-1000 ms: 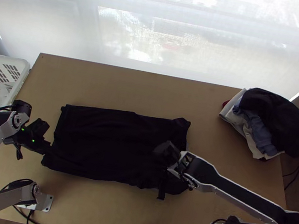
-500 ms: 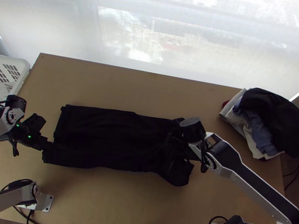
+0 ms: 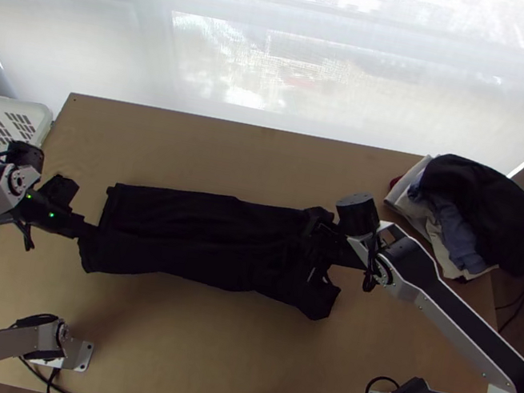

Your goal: Fold the t-shirt

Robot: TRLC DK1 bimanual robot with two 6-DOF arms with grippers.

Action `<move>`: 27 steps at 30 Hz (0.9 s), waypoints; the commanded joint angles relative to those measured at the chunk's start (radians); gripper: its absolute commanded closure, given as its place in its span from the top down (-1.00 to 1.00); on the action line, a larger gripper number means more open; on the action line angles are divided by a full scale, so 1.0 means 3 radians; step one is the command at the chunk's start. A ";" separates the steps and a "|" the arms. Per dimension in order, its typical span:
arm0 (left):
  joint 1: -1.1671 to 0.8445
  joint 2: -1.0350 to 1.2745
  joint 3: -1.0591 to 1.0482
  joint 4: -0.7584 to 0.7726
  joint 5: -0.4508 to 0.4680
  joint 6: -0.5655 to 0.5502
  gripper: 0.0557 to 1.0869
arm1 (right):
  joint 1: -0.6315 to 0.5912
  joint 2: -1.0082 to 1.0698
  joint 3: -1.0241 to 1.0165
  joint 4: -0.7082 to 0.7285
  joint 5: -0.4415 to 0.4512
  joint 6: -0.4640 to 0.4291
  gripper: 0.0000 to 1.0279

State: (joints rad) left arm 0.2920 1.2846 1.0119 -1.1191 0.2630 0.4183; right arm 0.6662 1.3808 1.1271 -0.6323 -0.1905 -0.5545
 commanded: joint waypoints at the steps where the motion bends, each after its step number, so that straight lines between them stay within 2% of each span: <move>1: -0.0252 0.0391 0.0426 0.0182 0.0023 -0.0259 -0.93 | -0.0124 0.0112 0.0068 0.0083 0.0006 -0.0085 -0.95; 17: -0.0355 0.1118 0.0968 0.0611 -0.0002 -0.0423 -0.93 | -0.0457 0.0797 0.0467 0.0308 0.0006 -0.0274 -0.95; 27: -0.0457 0.1440 0.1388 0.0621 -0.0043 -0.0510 -0.93 | -0.0625 0.1262 0.0891 0.0308 0.0006 -0.0499 -0.95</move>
State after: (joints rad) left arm 0.1677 1.6539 1.3533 -0.9413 0.2577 0.2787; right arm 0.5114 1.6737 1.3197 -0.5419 -0.1898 -0.6617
